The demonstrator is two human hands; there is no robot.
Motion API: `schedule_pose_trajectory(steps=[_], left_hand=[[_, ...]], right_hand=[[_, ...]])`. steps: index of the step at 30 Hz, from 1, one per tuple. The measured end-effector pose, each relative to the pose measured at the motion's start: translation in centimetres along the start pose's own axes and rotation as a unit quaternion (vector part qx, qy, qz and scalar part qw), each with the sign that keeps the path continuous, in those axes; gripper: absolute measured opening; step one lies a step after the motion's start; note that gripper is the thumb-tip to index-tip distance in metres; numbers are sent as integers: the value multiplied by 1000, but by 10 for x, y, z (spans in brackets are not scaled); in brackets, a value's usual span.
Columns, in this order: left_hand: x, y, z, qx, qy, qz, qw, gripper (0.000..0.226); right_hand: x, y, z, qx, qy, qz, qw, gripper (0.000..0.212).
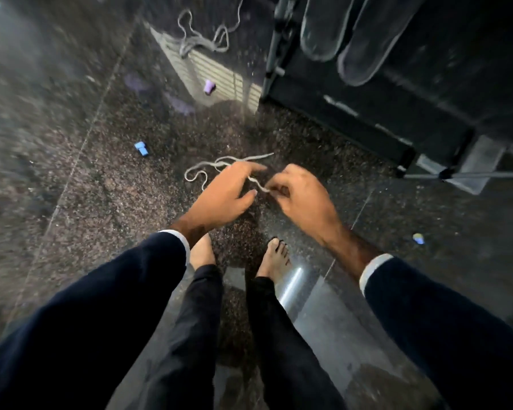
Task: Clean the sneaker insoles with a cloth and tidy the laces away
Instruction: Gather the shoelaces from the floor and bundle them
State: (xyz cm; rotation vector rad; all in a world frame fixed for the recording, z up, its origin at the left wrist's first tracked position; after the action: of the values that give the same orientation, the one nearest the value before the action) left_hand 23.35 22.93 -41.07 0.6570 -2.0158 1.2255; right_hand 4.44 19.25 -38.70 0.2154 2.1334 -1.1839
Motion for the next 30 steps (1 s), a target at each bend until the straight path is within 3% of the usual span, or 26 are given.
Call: schedule_pose_trajectory(steps=[4, 12, 17, 22, 30], left_hand=[[103, -96, -34, -7, 46, 37, 998, 44], [283, -262, -110, 37, 74, -24, 996, 47], [363, -343, -149, 112, 135, -22, 984, 14], [429, -407, -174, 98, 193, -76, 973, 26], [515, -451, -175, 90, 223, -131, 962, 29]], right_hand=[[-106, -108, -43, 12, -39, -30, 999, 18], [-298, -292, -101, 47, -120, 79, 989, 29], [-391, -383, -136, 96, -151, 131, 975, 24], [-452, -442, -162, 144, -174, 224, 948, 24], [-482, -507, -180, 206, -247, 347, 881, 23]])
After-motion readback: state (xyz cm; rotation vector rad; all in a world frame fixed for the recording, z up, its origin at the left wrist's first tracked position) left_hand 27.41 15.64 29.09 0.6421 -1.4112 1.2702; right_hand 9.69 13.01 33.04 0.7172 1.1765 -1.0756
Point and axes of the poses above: each hand's wrist, its own z-axis towards the middle knuckle, its own y-axis out of the palm, x = y × z, the point moved 1 cm from there along z, towards the middle knuckle, and after that the axes turned 4 degrees about z, right-handed, at the moved point
